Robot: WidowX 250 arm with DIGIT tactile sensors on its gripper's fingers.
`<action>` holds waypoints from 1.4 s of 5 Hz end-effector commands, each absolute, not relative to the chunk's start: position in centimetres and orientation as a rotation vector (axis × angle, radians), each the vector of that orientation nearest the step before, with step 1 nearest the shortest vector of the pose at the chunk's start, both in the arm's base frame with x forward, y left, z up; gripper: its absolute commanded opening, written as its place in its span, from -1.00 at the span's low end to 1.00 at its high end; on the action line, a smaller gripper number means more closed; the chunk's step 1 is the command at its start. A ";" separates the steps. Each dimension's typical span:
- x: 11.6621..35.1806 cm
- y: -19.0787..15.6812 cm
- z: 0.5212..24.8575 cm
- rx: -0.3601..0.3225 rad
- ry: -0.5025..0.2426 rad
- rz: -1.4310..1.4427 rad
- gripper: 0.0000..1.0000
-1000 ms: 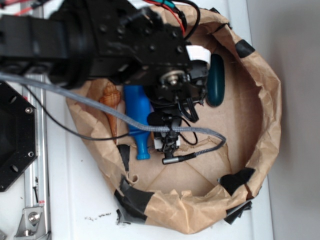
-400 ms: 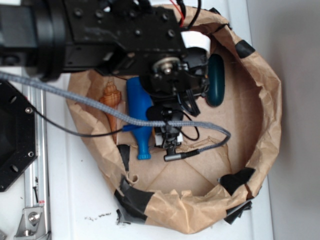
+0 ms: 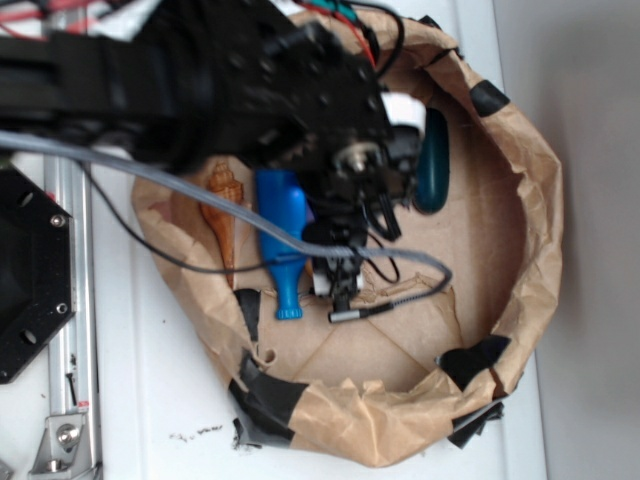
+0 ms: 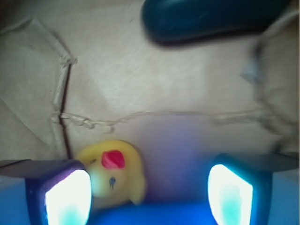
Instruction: Grab the yellow duck.
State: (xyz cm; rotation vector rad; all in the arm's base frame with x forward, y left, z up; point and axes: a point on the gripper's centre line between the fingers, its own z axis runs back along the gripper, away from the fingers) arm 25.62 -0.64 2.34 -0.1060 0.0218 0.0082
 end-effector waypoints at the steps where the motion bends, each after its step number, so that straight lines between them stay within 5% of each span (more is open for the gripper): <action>1: 23.4 -5.7 2.8 -0.122 0.030 -0.118 1.00; 2: 23.4 -5.7 2.5 -0.082 0.020 -0.114 -0.97; 3: 23.7 -4.7 3.1 -0.066 0.009 -0.097 -1.00; 4: 24.0 -3.3 4.5 -0.077 -0.022 -0.057 -1.00; 5: 23.9 -0.3 8.0 -0.116 -0.076 0.039 0.97; 7: 25.6 0.5 9.6 -0.142 -0.134 0.018 1.00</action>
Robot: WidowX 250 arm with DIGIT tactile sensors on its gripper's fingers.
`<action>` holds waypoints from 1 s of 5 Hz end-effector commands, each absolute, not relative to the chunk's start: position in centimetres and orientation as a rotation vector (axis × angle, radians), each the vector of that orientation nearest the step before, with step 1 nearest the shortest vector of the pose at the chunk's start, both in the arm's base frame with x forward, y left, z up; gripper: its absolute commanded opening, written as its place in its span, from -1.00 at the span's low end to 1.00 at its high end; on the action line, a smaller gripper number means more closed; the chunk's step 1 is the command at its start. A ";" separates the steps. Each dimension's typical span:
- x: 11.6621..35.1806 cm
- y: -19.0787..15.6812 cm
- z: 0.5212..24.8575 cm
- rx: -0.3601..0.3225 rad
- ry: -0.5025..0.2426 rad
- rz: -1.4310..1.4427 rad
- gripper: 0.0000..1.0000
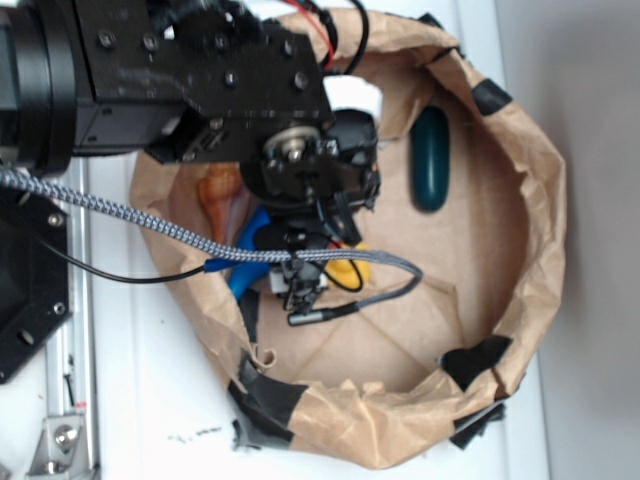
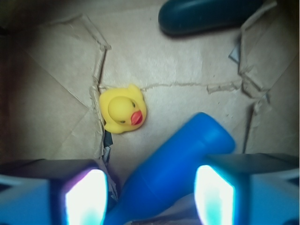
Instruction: Grab the yellow duck.
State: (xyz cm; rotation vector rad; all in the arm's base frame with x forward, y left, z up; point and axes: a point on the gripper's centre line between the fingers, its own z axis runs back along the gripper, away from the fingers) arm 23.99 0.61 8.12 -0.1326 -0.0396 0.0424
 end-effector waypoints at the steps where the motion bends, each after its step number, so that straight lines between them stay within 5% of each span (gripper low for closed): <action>1: 26.4 -0.8 7.1 -0.137 -0.119 -0.028 1.00; 2: 26.3 -1.5 2.9 -0.086 -0.052 -0.059 1.00; 3: 25.8 -1.2 1.5 -0.064 0.001 -0.048 -1.00; 4: 25.7 -0.6 5.1 -0.077 -0.035 -0.039 -1.00; 5: 25.0 0.5 10.0 -0.098 -0.153 -0.057 -1.00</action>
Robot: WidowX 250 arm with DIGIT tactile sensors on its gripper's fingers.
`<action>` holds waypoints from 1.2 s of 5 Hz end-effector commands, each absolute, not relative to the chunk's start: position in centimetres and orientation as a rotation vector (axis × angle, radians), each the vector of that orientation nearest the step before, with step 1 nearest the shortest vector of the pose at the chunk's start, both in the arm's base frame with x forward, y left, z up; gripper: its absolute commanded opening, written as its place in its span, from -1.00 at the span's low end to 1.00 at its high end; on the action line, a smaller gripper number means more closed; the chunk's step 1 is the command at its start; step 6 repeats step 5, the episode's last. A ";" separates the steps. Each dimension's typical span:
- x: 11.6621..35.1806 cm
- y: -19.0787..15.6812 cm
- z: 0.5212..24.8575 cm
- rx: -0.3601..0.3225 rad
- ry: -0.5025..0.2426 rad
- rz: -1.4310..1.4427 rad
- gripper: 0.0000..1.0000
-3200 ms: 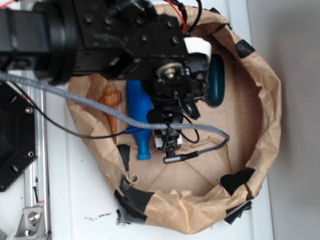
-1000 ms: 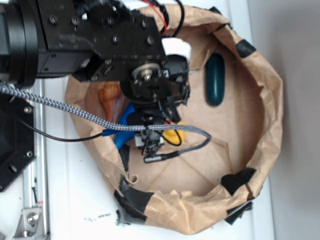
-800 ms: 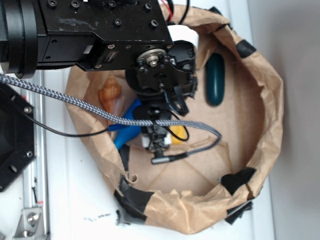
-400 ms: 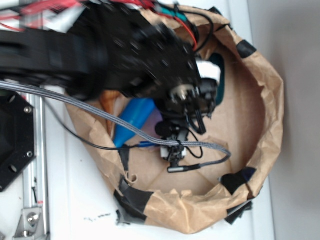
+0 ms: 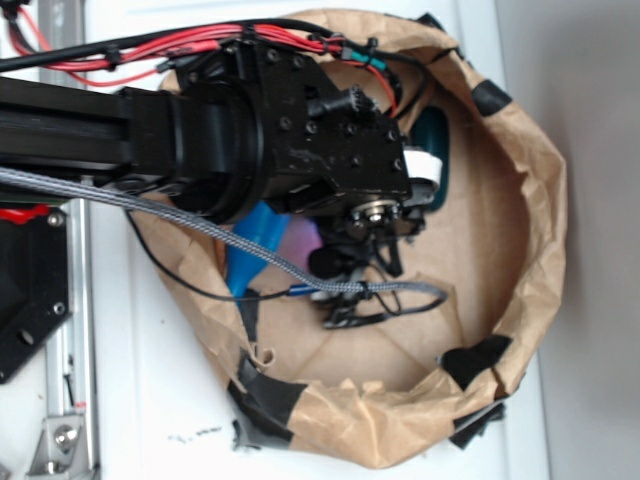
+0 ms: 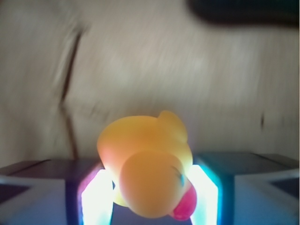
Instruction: Grab the yellow duck.
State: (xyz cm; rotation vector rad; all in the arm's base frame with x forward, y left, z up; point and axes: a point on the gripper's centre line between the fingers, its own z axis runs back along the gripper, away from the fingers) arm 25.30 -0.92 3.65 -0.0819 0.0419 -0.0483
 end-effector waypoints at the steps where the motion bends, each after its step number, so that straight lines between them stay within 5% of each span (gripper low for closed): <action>1: 24.5 1.7 15.0 -0.034 -0.281 -0.013 -1.00; 2: 24.8 2.0 17.7 -0.136 -0.301 -0.003 -1.00; 4: 23.3 1.3 18.4 0.048 -0.191 0.248 -1.00; 6: 22.4 0.9 18.7 0.036 -0.173 0.401 -1.00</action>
